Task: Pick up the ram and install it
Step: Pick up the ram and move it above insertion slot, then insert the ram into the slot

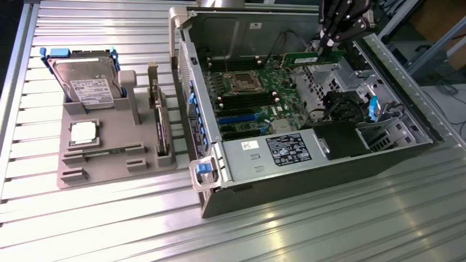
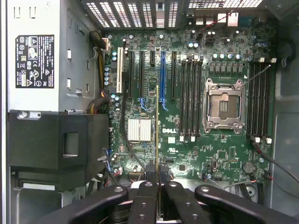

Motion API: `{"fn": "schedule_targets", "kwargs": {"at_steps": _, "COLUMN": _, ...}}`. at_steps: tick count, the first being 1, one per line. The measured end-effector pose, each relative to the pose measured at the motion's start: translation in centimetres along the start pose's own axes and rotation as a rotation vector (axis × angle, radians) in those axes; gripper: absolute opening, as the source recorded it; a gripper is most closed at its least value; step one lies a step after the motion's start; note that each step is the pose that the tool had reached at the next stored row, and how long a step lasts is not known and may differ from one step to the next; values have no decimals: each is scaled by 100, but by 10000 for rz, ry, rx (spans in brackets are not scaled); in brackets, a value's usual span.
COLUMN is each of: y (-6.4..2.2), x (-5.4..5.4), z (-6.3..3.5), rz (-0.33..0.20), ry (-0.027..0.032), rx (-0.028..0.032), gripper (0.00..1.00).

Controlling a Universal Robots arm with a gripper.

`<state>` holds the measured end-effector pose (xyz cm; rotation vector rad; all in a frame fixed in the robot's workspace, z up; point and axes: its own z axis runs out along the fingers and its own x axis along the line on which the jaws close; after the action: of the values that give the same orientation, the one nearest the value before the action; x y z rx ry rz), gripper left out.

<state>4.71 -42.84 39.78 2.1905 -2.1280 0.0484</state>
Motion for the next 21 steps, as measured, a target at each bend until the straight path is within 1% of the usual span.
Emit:
{"fn": "schedule_targets", "kwargs": {"at_steps": 1, "y": 0, "x": 1, "z": 0, "rz": -17, "ry": -453, "rx": 13, "gripper": 12}}
{"fn": "schedule_targets", "kwargs": {"at_steps": 2, "y": 1, "x": 3, "z": 0, "rz": -29, "ry": -747, "rx": 22, "gripper": 12}}
{"fn": "schedule_targets", "kwargs": {"at_steps": 3, "y": 3, "x": 5, "z": 1, "rz": -45, "ry": -1177, "rx": 36, "gripper": 12}}
{"fn": "schedule_targets", "kwargs": {"at_steps": 4, "y": 3, "x": 6, "z": 1, "rz": -56, "ry": -1463, "rx": 45, "gripper": 12}}
{"fn": "schedule_targets", "kwargs": {"at_steps": 14, "y": 8, "x": 6, "z": 3, "rz": -56, "ry": -1466, "rx": 45, "gripper": 12}}
{"fn": "schedule_targets", "kwargs": {"at_steps": 17, "y": 31, "x": 3, "z": 27, "rz": -56, "ry": -1468, "rx": 45, "gripper": 12}}
{"fn": "schedule_targets", "kwargs": {"at_steps": 21, "y": 40, "x": 1, "z": 54, "rz": -57, "ry": -1472, "rx": 45, "gripper": 12}}
